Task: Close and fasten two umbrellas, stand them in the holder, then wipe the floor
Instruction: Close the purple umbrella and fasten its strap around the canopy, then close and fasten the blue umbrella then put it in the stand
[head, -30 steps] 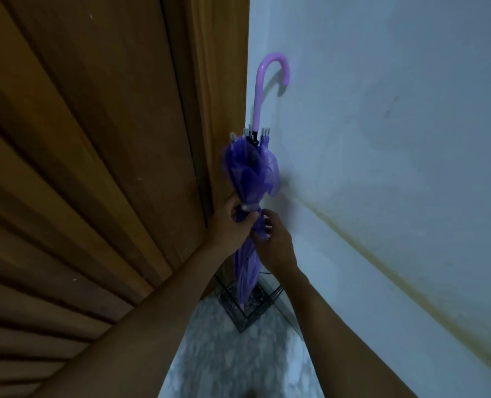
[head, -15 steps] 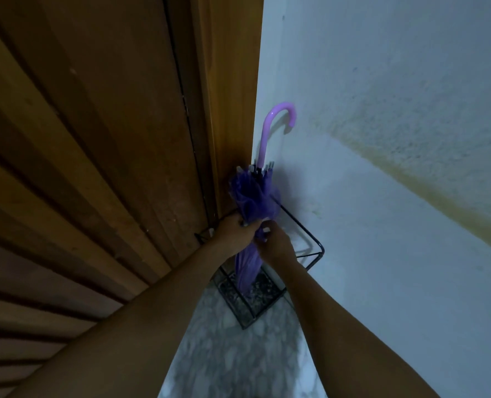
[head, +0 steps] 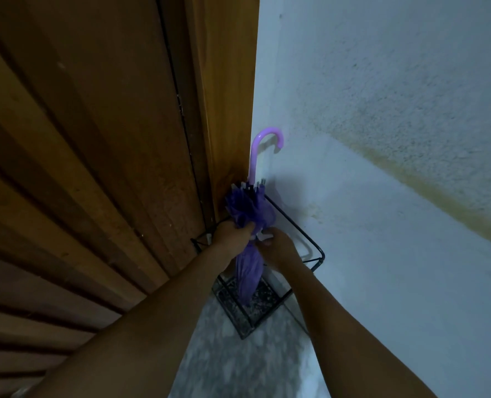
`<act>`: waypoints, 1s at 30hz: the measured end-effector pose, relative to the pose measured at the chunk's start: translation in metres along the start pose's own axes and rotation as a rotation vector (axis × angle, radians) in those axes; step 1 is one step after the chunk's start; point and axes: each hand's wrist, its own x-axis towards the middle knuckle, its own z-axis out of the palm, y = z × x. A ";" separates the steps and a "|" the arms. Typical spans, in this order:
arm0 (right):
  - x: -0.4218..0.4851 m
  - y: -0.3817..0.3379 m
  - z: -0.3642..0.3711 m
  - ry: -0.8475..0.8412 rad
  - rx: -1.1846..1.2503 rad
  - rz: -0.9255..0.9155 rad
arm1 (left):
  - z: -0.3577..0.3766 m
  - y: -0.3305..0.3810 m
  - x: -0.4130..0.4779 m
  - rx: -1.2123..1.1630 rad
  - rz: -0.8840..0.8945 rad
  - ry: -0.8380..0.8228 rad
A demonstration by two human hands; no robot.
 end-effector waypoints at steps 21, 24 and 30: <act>-0.343 -0.263 -0.104 0.012 -0.032 -0.259 | -0.207 0.139 -0.367 0.211 0.200 0.083; -0.403 -0.296 -0.094 -0.056 -0.048 -0.368 | -0.249 0.122 -0.438 0.186 0.211 0.181; -0.503 -0.338 -0.048 -0.200 -0.095 -0.683 | -0.308 0.063 -0.569 -0.003 0.222 0.488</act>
